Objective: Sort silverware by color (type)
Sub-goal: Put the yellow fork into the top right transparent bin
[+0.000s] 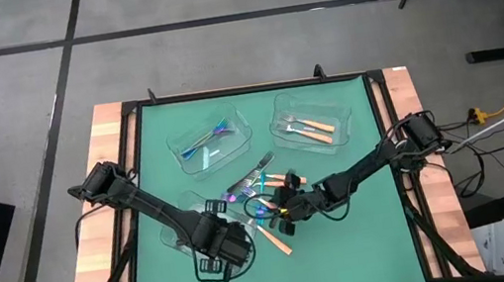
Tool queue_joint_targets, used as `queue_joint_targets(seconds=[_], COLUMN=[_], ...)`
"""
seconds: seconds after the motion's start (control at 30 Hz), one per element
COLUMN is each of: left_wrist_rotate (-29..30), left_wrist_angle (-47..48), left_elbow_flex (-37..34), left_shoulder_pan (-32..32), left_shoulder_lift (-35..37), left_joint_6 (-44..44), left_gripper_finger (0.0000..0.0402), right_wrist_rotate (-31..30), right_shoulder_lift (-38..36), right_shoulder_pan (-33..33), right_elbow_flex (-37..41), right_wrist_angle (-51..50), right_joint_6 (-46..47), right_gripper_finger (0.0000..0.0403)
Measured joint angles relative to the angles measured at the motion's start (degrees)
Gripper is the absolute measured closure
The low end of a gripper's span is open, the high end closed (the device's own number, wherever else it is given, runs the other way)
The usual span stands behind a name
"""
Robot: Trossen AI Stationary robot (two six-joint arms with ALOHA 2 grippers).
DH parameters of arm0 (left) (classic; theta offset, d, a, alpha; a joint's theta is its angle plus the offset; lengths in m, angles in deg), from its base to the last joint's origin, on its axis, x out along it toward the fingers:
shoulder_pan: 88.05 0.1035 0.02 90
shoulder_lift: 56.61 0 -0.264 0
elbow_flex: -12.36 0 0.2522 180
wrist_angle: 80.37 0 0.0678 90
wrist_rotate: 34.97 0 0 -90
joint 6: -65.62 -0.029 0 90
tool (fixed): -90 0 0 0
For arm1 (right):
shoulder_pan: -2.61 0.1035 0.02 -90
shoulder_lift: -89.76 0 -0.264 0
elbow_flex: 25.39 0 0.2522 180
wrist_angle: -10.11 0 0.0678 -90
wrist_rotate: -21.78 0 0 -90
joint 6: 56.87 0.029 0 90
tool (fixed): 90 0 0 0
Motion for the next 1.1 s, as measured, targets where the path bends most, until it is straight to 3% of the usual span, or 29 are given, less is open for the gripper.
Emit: queue_joint_targets(seconds=[1.1], left_wrist_rotate=[0.0], left_wrist_angle=[-0.6], left_elbow_flex=[0.0], left_shoulder_pan=[0.0], left_shoulder_lift=[0.0], left_joint_6=[0.0], left_gripper_finger=[0.0306], right_wrist_rotate=[-0.9], right_shoulder_lift=[1.6], right_shoulder_pan=[-0.8], right_elbow_flex=[0.0], right_wrist_angle=[-3.9], right_joint_6=[8.3], right_gripper_finger=[0.0288])
